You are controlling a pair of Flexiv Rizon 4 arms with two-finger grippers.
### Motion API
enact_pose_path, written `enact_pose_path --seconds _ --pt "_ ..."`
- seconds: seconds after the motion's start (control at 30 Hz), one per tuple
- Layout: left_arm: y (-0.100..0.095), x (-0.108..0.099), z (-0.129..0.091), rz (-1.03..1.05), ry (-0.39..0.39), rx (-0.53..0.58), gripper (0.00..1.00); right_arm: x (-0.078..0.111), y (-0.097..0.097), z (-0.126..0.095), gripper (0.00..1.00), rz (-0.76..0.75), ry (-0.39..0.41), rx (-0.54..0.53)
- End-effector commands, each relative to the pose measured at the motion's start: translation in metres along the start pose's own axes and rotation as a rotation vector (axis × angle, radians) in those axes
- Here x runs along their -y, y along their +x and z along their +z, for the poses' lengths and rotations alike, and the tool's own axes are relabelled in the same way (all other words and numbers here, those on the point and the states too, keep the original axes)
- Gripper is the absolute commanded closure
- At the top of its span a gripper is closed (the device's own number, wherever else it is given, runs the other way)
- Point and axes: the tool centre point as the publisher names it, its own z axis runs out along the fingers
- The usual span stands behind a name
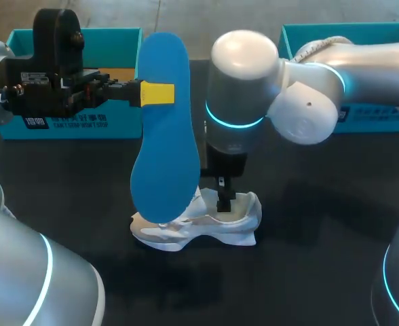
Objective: Take the shoe out of the shoebox, open the shoe tongue, remove and reinsert the insole, then place the shoe into the shoebox
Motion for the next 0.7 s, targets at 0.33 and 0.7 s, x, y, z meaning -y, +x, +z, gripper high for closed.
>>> enact_pose_path --seconds 0.33,0.7 --pt "0.0 0.0 0.001 0.001 0.0 0.0 1.0 0.01 -0.002 0.028 0.65 0.006 -0.01 -0.021" --pt "0.0 0.0 0.001 0.001 0.0 0.0 1.0 0.015 0.006 0.028 1.0 0.004 0.009 -0.031"
